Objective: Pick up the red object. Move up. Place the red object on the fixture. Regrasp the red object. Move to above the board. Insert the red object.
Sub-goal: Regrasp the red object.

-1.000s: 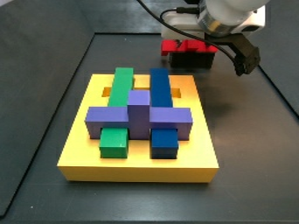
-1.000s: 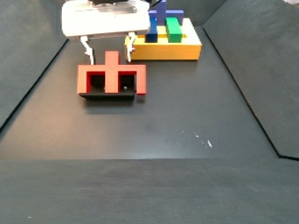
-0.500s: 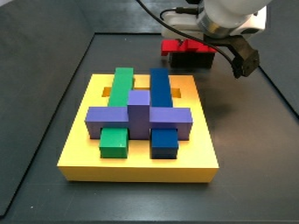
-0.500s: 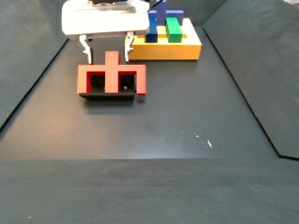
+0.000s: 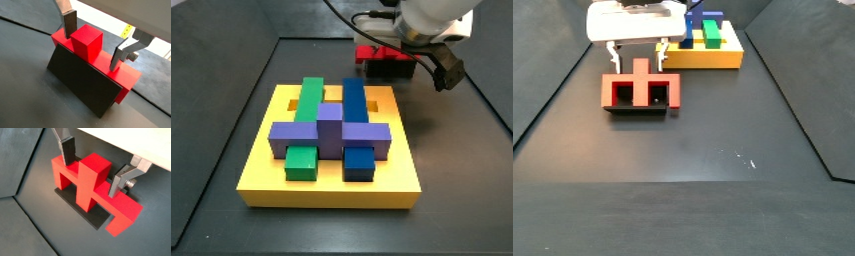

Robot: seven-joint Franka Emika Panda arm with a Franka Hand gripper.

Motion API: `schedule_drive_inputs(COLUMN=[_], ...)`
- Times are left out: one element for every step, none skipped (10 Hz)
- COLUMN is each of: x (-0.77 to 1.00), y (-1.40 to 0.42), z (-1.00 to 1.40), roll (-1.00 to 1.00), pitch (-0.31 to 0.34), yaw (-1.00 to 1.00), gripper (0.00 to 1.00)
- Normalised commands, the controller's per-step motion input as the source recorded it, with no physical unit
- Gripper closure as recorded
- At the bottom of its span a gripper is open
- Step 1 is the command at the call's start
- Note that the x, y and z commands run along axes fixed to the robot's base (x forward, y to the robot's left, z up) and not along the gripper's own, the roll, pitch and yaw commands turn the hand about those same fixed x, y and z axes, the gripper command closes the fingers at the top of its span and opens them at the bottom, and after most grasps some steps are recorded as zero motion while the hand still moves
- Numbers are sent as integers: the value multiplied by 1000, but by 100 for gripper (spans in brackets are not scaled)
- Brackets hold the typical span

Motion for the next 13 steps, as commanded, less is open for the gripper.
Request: schedule_drive_inputs(x=[-163, -131, -111, -100, -100, -89, -74, 0, 0, 0, 0, 46, 46], y=[0, 0, 0, 0, 0, 0, 0, 0, 0, 0, 0, 3, 6], z=[-29, -23, -14, -26, -37, -34, -6, 0, 0, 0, 0, 26, 57], roll=[0, 0, 0, 0, 0, 0, 0, 0, 0, 34, 3, 0, 0], pitch=[-217, -211, -200, -166, -109, -66, -43, 0, 0, 0, 29, 49, 51], yaw=[0, 0, 0, 0, 0, 0, 0, -11, -106, -117, -74, -51, -43], gripper=[0, 0, 0, 0, 0, 0, 0, 0, 0, 0, 0, 0, 0])
